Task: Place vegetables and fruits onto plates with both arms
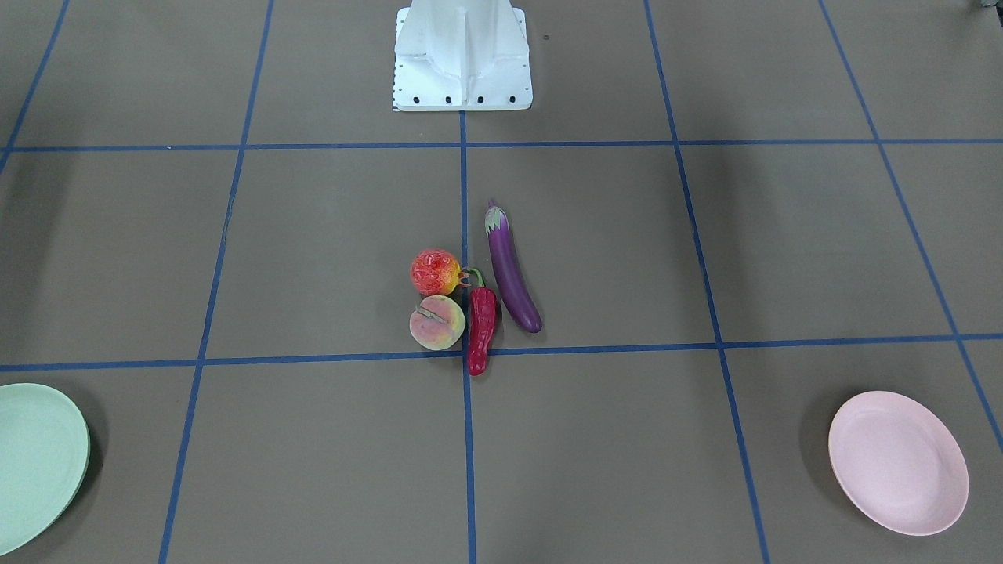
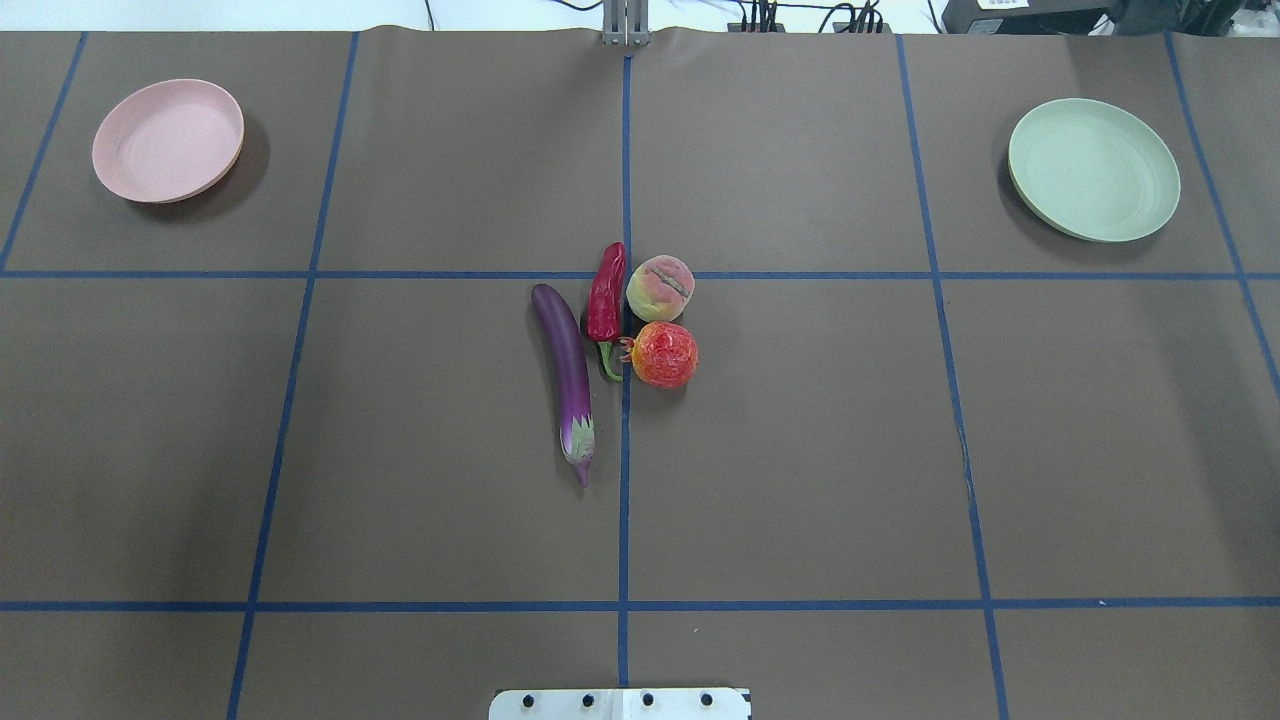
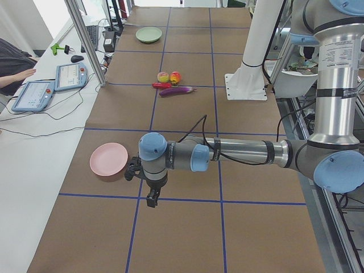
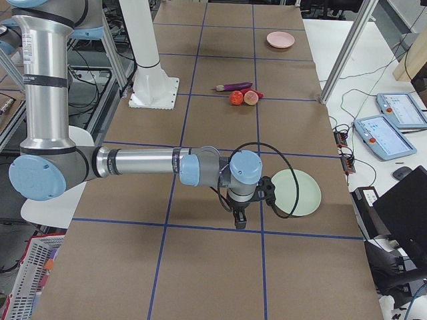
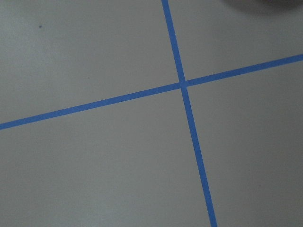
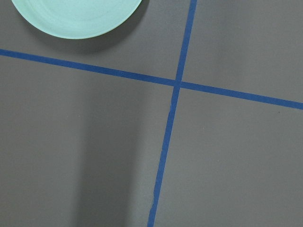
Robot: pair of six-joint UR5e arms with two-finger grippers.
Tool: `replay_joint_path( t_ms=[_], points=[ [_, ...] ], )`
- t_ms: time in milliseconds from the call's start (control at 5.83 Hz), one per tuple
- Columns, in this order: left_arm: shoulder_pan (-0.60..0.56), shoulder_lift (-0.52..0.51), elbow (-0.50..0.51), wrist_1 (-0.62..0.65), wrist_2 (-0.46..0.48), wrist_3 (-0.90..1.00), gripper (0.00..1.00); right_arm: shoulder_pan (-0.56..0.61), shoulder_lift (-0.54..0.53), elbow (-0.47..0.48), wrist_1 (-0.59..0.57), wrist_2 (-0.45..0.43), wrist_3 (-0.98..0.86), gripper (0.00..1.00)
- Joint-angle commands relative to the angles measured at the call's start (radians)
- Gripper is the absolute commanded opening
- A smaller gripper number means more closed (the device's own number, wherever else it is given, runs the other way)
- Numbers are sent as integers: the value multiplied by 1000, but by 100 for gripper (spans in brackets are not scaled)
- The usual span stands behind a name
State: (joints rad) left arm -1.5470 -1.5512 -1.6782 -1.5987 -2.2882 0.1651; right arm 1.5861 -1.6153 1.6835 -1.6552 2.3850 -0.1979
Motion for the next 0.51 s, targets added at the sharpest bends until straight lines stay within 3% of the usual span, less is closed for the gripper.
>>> replay_joint_path(
  t_ms=[0, 343],
  points=[
    [37, -38, -62, 29, 3, -1, 100, 0, 0, -1, 0, 0, 0, 100],
    [100, -110, -184, 240, 7, -3, 100, 2, -1, 1, -2, 2, 0, 100]
  ],
)
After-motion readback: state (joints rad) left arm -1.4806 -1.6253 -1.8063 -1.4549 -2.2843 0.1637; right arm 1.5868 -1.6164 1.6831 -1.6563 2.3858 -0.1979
